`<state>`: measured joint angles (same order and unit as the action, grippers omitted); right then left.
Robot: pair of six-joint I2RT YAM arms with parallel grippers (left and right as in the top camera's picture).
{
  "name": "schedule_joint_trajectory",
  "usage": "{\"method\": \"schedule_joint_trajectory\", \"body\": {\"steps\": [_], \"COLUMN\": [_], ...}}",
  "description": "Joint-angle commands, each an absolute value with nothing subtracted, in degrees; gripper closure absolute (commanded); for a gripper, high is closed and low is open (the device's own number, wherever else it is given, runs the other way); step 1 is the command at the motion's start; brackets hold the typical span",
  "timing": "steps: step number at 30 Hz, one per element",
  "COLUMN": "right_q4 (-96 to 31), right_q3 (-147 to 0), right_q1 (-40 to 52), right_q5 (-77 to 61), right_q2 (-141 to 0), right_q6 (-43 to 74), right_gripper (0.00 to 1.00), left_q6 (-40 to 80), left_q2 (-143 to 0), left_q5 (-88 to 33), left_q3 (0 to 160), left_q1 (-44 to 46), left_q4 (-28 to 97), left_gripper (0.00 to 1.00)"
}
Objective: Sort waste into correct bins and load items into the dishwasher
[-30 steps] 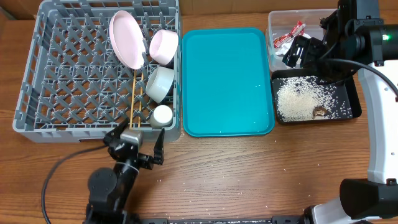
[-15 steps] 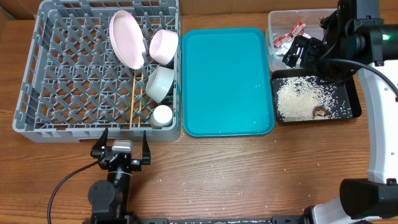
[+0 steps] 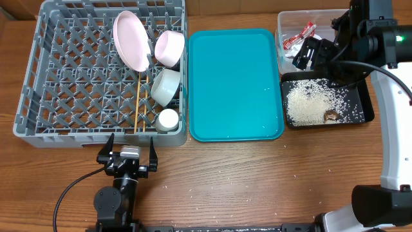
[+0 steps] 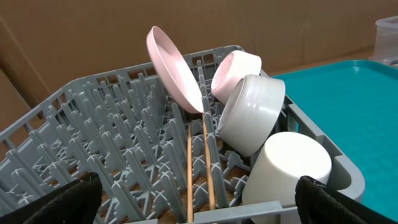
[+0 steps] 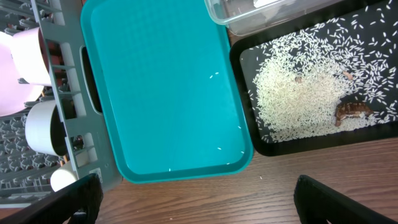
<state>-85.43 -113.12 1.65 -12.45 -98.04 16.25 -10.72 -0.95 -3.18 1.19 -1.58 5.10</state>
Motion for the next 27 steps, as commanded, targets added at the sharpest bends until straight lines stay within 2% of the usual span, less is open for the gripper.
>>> {"method": "schedule_joint_trajectory", "body": {"steps": [1, 27], "right_q4": [-85.21, -86.59], "right_q3": [-112.88, -112.88], "right_q1": [1.91, 2.20], "right_q5": [-12.05, -11.99], "right_q2": [-97.51, -97.62], "right_q6": [16.05, 16.05], "right_gripper": [0.00, 0.00], "left_q6": [-11.60, -11.60], "left_q2": [-0.21, -0.21], "left_q5": [-2.74, -2.74], "left_q3": [0.58, 0.58], "left_q1": [-1.37, -1.37], "left_q4": [4.86, 4.86], "left_gripper": [0.00, 0.00]}}
